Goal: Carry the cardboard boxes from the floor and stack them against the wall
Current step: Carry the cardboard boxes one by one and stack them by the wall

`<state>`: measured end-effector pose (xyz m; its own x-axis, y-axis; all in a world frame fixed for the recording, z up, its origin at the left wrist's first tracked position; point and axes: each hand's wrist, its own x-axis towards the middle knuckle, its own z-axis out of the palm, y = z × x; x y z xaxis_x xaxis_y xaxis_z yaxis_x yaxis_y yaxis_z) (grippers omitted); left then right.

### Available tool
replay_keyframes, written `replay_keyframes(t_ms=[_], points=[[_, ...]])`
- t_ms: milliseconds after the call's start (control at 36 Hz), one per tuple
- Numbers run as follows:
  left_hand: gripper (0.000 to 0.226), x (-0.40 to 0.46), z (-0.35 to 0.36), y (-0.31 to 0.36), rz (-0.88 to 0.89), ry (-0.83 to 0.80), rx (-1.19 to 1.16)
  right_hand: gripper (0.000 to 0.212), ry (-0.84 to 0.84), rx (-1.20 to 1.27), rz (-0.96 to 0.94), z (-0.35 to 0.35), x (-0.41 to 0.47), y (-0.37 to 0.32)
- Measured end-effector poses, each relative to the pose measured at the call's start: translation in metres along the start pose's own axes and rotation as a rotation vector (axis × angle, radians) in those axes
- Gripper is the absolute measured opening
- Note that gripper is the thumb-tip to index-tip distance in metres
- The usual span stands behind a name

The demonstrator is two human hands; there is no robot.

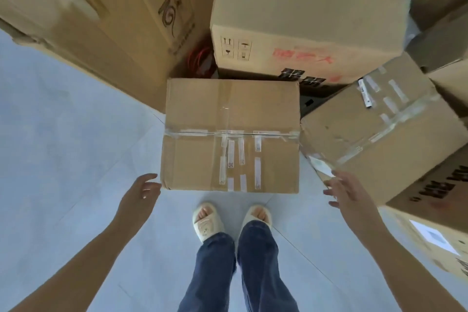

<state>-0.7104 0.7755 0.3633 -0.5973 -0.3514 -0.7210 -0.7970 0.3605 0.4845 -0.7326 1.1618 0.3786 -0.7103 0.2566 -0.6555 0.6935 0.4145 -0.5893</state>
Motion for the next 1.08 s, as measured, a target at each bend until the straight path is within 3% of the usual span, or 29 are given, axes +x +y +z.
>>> replay_keyframes(t_ms=[83,194,333,417,583,722,861,1000,1083], points=[[0.032,0.075,0.032,-0.023,-0.057,0.059,0.113,0.023,-0.018,-0.086,0.049,0.043,0.067,0.043],[0.054,0.159,0.069,-0.056,-0.091,0.113,0.223,0.041,-0.024,-0.262,0.125,0.082,0.140,0.096],[0.052,0.207,0.099,-0.102,-0.222,0.131,0.007,0.037,-0.114,-0.345,0.185,0.114,0.185,0.136],[0.047,0.214,0.103,-0.120,-0.234,0.222,-0.023,0.040,-0.023,-0.322,0.186,0.130,0.193,0.144],[0.041,0.209,0.095,-0.109,-0.185,0.340,0.151,0.008,0.201,-0.119,0.160,0.134,0.180,0.137],[0.041,0.186,0.069,-0.077,-0.177,0.353,0.124,0.038,0.230,-0.119,0.167,0.102,0.173,0.101],[0.040,0.144,0.026,-0.035,-0.101,0.398,0.165,0.026,0.186,-0.164,0.167,0.061,0.147,0.058],[0.040,0.091,-0.011,-0.007,-0.107,0.371,0.307,0.037,0.127,-0.240,0.198,0.033,0.105,0.023],[0.038,0.046,-0.036,0.000,-0.123,0.368,0.310,0.027,0.110,-0.263,0.247,0.016,0.064,0.001]])
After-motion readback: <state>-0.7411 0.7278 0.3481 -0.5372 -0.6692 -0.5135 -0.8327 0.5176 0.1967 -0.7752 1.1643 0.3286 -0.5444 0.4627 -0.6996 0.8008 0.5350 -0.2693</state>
